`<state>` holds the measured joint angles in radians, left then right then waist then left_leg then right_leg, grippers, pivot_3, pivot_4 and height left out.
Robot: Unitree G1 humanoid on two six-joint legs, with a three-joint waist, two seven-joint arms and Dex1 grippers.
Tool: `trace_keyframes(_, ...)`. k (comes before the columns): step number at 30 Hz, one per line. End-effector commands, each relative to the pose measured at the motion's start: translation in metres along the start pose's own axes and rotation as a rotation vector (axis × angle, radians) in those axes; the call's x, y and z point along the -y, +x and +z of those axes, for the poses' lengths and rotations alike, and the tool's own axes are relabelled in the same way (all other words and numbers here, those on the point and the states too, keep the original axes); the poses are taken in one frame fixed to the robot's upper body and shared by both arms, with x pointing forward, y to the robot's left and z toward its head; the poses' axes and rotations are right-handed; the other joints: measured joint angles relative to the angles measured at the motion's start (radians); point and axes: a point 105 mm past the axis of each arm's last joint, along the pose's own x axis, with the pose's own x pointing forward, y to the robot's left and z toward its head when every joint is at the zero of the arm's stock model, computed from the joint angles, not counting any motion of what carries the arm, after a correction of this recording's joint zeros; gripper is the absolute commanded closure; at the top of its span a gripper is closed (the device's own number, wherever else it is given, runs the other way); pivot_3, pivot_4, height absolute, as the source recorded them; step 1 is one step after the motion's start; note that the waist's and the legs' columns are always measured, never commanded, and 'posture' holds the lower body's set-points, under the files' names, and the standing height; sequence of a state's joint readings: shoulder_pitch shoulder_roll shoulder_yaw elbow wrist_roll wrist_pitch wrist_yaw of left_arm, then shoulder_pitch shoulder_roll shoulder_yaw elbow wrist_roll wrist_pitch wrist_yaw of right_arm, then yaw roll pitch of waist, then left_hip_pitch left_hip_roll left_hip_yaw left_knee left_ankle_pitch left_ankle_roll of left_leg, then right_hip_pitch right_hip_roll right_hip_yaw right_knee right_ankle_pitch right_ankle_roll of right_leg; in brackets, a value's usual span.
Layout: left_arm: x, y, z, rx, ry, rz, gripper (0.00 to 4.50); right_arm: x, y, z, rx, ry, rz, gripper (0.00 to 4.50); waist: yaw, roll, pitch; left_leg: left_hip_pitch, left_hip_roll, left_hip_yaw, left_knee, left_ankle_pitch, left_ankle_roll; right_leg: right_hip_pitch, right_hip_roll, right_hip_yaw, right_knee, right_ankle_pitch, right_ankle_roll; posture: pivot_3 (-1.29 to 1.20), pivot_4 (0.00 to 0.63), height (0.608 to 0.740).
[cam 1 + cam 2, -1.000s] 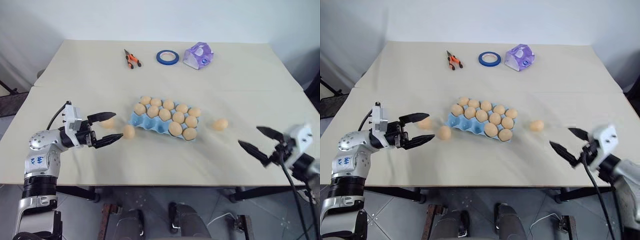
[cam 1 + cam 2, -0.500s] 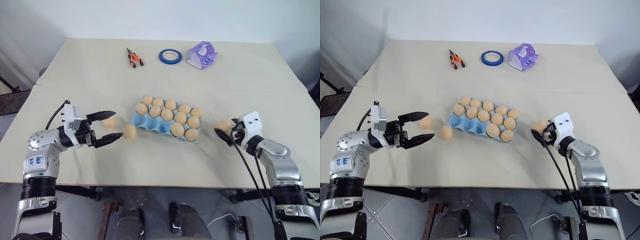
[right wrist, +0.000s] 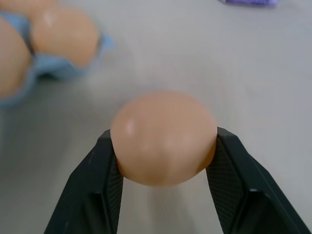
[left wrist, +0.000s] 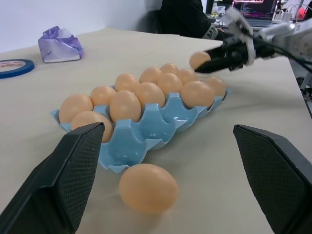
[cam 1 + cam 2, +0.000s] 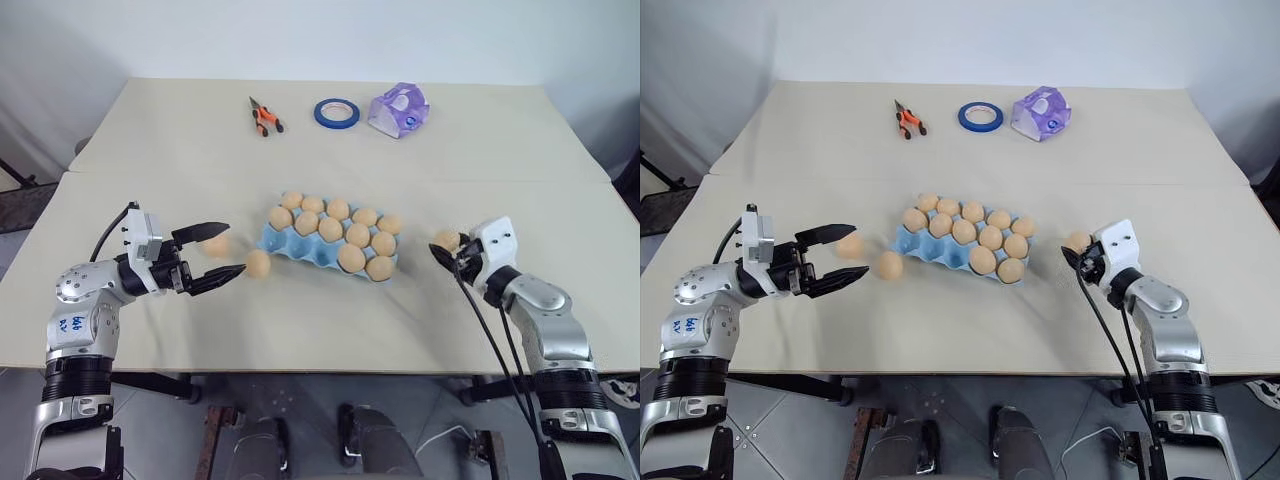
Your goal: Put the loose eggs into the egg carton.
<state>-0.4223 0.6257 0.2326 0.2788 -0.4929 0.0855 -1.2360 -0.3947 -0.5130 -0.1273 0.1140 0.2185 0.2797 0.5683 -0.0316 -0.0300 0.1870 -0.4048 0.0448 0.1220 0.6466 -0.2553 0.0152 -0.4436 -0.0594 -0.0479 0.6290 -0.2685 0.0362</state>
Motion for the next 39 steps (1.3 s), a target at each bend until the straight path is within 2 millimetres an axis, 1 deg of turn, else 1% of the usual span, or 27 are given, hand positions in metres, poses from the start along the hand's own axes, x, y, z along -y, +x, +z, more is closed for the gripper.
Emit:
trace_keyframes(1, 0.001, -0.002, 0.011, 0.031, 0.045, -0.003, 0.0, -0.023, 0.007, 0.052, 0.103, 0.005, 0.078, 2.53, -0.001, 0.0, 0.0, 0.0, 0.0, 0.0, 0.0, 0.0, 0.0, 0.0, 0.0, 0.0, 0.0, 0.0, 0.0, 0.0, 0.15, 0.74)
trace_keyframes(2, 0.001, -0.003, 0.011, 0.027, 0.045, 0.0, 0.0, -0.034, 0.011, 0.058, 0.093, 0.019, 0.113, 2.53, -0.001, 0.0, 0.0, 0.0, 0.0, 0.0, 0.0, 0.0, 0.0, 0.0, 0.0, 0.0, 0.0, 0.0, 0.0, 0.0, 0.15, 0.74)
trace_keyframes(3, 0.0, -0.004, 0.011, 0.025, 0.045, 0.002, 0.0, -0.041, 0.013, 0.061, 0.081, 0.028, 0.131, 2.53, -0.001, 0.0, 0.0, 0.0, 0.001, 0.0, 0.0, 0.0, 0.0, 0.0, 0.0, 0.0, 0.001, 0.0, -0.001, 0.0, 0.15, 0.74)
trace_keyframes(5, -0.001, -0.006, 0.01, 0.02, 0.047, 0.009, 0.0, -0.06, 0.018, 0.073, 0.105, 0.01, 0.186, 2.53, 0.001, 0.0, 0.0, 0.0, 0.001, -0.001, 0.0, 0.0, 0.0, 0.0, 0.0, -0.001, 0.001, 0.0, -0.002, 0.0, 0.15, 0.74)
trace_keyframes(7, -0.003, -0.009, 0.01, 0.013, 0.05, 0.027, 0.0, -0.09, 0.029, 0.084, 0.115, 0.007, 0.265, 2.53, 0.001, 0.0, 0.0, 0.0, 0.001, -0.002, -0.001, 0.0, -0.001, 0.0, 0.0, -0.001, 0.0, -0.001, -0.002, 0.0, 0.15, 0.74)
trace_keyframes(9, -0.006, -0.014, 0.01, 0.006, 0.057, 0.047, 0.0, -0.111, 0.036, 0.091, 0.123, 0.012, 0.32, 2.53, -0.001, 0.0, 0.0, 0.0, 0.001, -0.001, -0.001, 0.0, -0.001, -0.001, 0.0, -0.001, 0.0, -0.001, -0.002, 0.0, 0.15, 0.74)
trace_keyframes(11, -0.008, -0.019, 0.009, -0.002, 0.062, 0.068, 0.0, -0.127, 0.042, 0.092, 0.118, 0.014, 0.361, 2.53, 0.0, 0.0, 0.0, -0.001, 0.001, -0.001, -0.001, 0.0, -0.001, -0.001, 0.0, -0.001, 0.0, -0.001, -0.002, 0.0, 0.15, 0.74)
trace_keyframes(15, -0.009, -0.028, 0.01, -0.016, 0.068, 0.099, 0.0, -0.147, 0.045, 0.088, 0.102, 0.001, 0.428, 2.53, 0.001, 0.0, 0.0, -0.001, 0.001, -0.001, -0.001, -0.001, -0.001, -0.001, -0.001, -0.002, -0.002, -0.001, -0.002, 0.0, 0.15, 0.74)
trace_keyframes(19, -0.005, -0.042, 0.005, -0.057, 0.057, 0.129, 0.0, -0.159, 0.045, 0.08, 0.083, -0.004, 0.472, 2.53, 0.0, 0.0, 0.0, -0.002, 0.001, -0.001, -0.002, -0.002, -0.001, -0.001, -0.002, -0.002, -0.003, -0.001, -0.002, 0.0, 0.15, 0.74)
trace_keyframes(22, -0.001, -0.049, 0.0, -0.088, 0.044, 0.132, 0.0, -0.162, 0.046, 0.077, 0.075, -0.009, 0.484, 2.53, -0.004, 0.0, 0.0, -0.002, 0.001, -0.001, -0.002, -0.002, -0.002, -0.002, -0.002, -0.002, -0.002, -0.001, -0.003, 0.0, 0.15, 0.74)
trace_keyframes(24, 0.0, -0.053, -0.002, -0.096, 0.043, 0.137, 0.0, -0.164, 0.048, 0.074, 0.07, -0.013, 0.488, 2.53, -0.004, 0.0, 0.0, -0.001, 0.002, -0.002, -0.002, -0.004, -0.006, -0.002, -0.002, -0.002, -0.002, -0.001, -0.003, 0.0, 0.15, 0.74)
trace_keyframes(27, 0.0, -0.055, -0.003, -0.101, 0.044, 0.155, 0.0, -0.166, 0.052, 0.069, 0.041, -0.009, 0.487, 1.54, -0.004, 0.0, 0.0, -0.001, 0.002, -0.002, -0.003, -0.005, -0.007, -0.002, -0.002, -0.002, -0.002, -0.001, -0.004, 0.0, 0.15, 0.74)
trace_keyframes(29, -0.001, -0.056, -0.004, -0.105, 0.042, 0.162, 0.0, -0.167, 0.054, 0.069, 0.042, -0.011, 0.487, 0.87, -0.004, 0.0, 0.0, -0.001, 0.002, -0.002, -0.003, -0.005, -0.007, -0.002, -0.002, -0.002, -0.002, -0.001, -0.004, 0.0, 0.15, 0.74)
trace_keyframes(31, -0.001, -0.057, -0.004, -0.11, 0.041, 0.172, 0.0, -0.168, 0.055, 0.07, 0.046, -0.012, 0.485, 0.1, -0.006, 0.0, 0.0, -0.001, 0.002, -0.002, -0.003, -0.005, -0.007, -0.002, -0.002, -0.002, -0.002, -0.001, -0.004, 0.0, 0.15, 0.74)
trace_keyframes(35, -0.003, -0.059, -0.004, -0.113, 0.04, 0.189, 0.0, -0.165, 0.054, 0.073, 0.054, -0.014, 0.479, 0.04, -0.009, 0.0, 0.0, -0.001, 0.002, -0.002, -0.004, -0.005, -0.007, -0.002, -0.002, -0.003, -0.003, -0.001, -0.004, 0.0, 0.15, 0.74)
trace_keyframes(39, -0.005, -0.06, -0.003, -0.116, 0.032, 0.222, 0.0, -0.159, 0.047, 0.08, 0.07, -0.015, 0.482, 0.04, -0.013, 0.0, 0.0, -0.001, 0.002, -0.002, -0.004, -0.005, -0.007, -0.003, -0.002, -0.003, -0.003, -0.001, -0.004, 0.0, 0.15, 0.74)
